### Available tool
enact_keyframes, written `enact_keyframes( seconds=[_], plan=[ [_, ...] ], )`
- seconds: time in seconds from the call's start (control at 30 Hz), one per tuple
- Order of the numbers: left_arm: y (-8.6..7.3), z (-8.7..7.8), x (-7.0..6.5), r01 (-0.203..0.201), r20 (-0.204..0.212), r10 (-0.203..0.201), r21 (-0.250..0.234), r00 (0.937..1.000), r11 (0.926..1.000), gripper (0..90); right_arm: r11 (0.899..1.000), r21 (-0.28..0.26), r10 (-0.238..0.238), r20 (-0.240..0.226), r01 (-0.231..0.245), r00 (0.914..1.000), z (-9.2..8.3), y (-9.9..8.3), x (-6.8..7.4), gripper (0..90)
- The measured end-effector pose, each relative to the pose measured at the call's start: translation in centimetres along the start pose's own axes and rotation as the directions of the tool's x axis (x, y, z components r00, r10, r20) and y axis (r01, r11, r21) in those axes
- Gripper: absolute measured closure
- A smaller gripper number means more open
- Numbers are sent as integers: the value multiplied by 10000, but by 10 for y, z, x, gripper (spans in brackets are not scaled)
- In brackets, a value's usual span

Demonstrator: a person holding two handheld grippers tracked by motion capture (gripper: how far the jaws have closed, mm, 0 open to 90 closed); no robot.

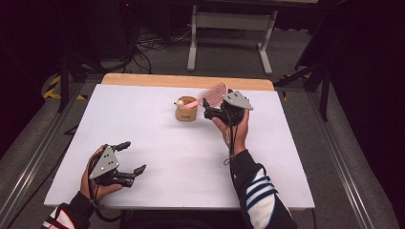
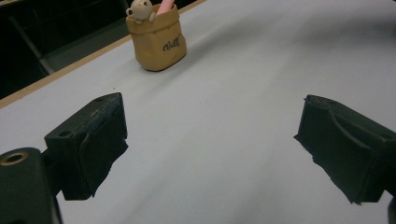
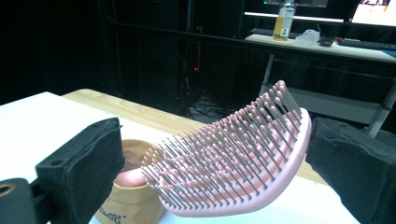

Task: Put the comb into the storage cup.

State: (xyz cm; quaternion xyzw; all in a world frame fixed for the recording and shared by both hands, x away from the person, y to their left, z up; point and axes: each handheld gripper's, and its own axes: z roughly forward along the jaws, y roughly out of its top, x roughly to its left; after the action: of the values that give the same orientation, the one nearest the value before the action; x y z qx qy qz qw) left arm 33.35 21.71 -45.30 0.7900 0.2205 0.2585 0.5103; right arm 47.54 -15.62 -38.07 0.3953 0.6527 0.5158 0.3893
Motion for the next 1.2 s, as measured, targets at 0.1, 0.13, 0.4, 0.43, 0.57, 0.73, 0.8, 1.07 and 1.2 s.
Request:
enact_keyframes(
  seconds=[0.1,0.13,0.4,0.43,0.57,0.73,0.8,1.07,1.2],
  plan=[
    [0,0,0,-2,-13,2,-3,10000,10000,94,10000,13,-80,5,80,10000,-1,0,0,44],
    [0,0,0,5,2,-5,-10,10000,10000,93,9999,-4,-122,38,122,9999,-1,0,0,44],
    [0,-1,0,19,-44,-19,-22,10000,10000,89,9999,-12,-162,119,162,9998,-6,1,-5,45],
    [0,-1,0,12,-41,-12,-15,10000,10000,89,9999,8,-167,90,167,9998,-7,1,-6,45],
    [0,0,0,48,-37,-48,-8,10000,10000,89,9995,51,-313,98,313,9995,-11,0,-7,44],
    [0,0,0,3,-92,-3,-6,10000,10000,88,9991,90,-404,56,404,9992,-14,-1,-9,44],
    [0,0,0,57,-57,-57,-13,10000,10000,88,9989,74,-473,38,473,9989,-15,-2,-9,44],
    [0,-1,0,-8,-73,8,11,10000,10000,87,9986,-57,-519,-106,519,9986,-23,-2,-9,44],
    [0,-1,0,-28,-92,28,52,10000,10000,87,9983,-70,-584,-180,583,9981,-26,-3,-9,44]
  ],
)
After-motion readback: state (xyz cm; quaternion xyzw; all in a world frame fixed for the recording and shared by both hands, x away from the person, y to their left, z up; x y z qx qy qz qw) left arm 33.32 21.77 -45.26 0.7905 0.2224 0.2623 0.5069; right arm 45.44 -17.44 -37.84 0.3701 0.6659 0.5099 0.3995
